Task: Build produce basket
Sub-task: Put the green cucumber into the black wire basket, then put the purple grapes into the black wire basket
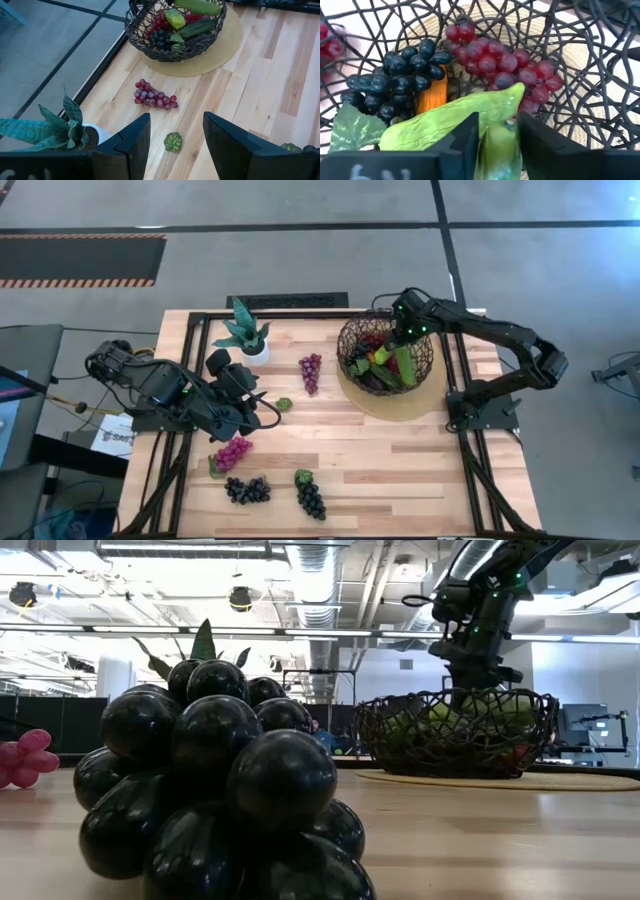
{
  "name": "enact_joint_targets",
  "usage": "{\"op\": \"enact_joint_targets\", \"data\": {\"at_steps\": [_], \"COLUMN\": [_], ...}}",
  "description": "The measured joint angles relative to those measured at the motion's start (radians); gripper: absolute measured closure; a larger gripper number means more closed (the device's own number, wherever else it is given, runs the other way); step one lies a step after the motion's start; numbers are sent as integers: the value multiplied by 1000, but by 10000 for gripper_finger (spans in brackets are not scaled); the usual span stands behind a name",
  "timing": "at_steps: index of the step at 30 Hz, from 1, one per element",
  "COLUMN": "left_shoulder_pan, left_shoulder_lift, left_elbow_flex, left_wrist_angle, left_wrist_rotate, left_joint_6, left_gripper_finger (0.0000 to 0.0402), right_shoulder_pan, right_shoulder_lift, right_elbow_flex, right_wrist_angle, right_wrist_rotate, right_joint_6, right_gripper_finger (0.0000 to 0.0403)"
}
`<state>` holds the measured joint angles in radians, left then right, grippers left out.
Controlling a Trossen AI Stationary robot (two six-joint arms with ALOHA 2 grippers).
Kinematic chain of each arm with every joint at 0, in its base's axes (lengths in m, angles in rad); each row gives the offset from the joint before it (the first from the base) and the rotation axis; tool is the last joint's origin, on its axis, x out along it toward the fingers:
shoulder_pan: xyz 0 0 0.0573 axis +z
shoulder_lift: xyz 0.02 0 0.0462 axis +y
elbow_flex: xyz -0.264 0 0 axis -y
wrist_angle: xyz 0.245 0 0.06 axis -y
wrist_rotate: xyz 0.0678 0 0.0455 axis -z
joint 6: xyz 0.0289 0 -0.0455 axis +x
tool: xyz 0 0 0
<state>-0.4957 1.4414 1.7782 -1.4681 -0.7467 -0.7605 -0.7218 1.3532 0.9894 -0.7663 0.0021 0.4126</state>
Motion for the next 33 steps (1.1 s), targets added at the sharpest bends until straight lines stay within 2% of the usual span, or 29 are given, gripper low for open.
{"op": "enact_joint_targets", "data": {"at_steps": [9, 14, 18, 23, 29, 33], "left_shoulder_pan": [0, 0, 0, 7, 67, 114], "left_shoulder_lift": [0, 0, 0, 0, 0, -1], "left_elbow_flex": [0, 0, 0, 0, 0, -17], "left_wrist_angle": [0, 0, 0, 0, 0, 12], "left_wrist_rotate": [2, 3, -11, -93, -130, -126], "left_joint_6": [-2, 2, 7, -9, -69, 39], "left_gripper_finger": [231, 231, 231, 231, 231, 231], "right_shoulder_pan": [38, 46, 48, 116, 270, 420], "right_shoulder_lift": [0, 0, 1, 0, 0, 0], "right_elbow_flex": [3, 101, 261, 500, 804, 988], "right_wrist_angle": [-25, -145, -294, -428, -495, -496], "right_wrist_rotate": [0, -1, -1, -1, -2, -2], "right_joint_6": [-2, -23, -53, -55, -23, -13], "right_gripper_finger": [175, 162, 170, 181, 188, 191]}}
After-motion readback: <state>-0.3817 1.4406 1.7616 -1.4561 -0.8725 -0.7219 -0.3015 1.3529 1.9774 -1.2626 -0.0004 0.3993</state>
